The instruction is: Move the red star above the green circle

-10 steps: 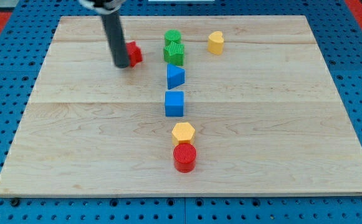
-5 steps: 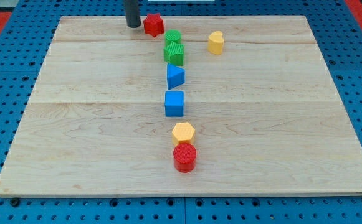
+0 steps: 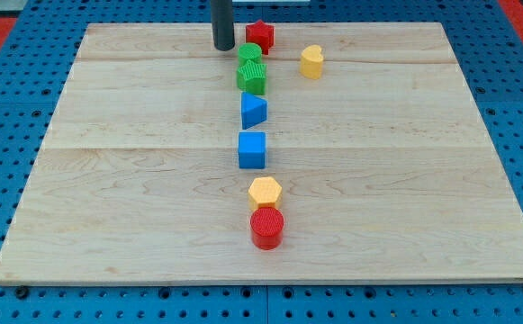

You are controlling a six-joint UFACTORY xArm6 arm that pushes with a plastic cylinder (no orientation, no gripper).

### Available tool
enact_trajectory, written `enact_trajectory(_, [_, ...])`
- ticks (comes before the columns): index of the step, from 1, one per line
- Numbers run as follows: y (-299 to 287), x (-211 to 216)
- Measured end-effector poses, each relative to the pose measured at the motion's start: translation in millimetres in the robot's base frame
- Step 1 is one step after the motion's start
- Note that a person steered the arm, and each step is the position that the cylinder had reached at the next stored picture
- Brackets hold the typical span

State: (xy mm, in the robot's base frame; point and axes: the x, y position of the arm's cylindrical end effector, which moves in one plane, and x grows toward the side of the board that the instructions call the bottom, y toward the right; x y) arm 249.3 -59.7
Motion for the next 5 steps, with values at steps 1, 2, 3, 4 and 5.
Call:
enact_trajectory(1, [-39,1])
enact_trajectory(2, [-55,-43])
enact_trajectory(3, [-24,-56])
enact_trajectory(4, [23,-57])
enact_trajectory(5, [34,-57])
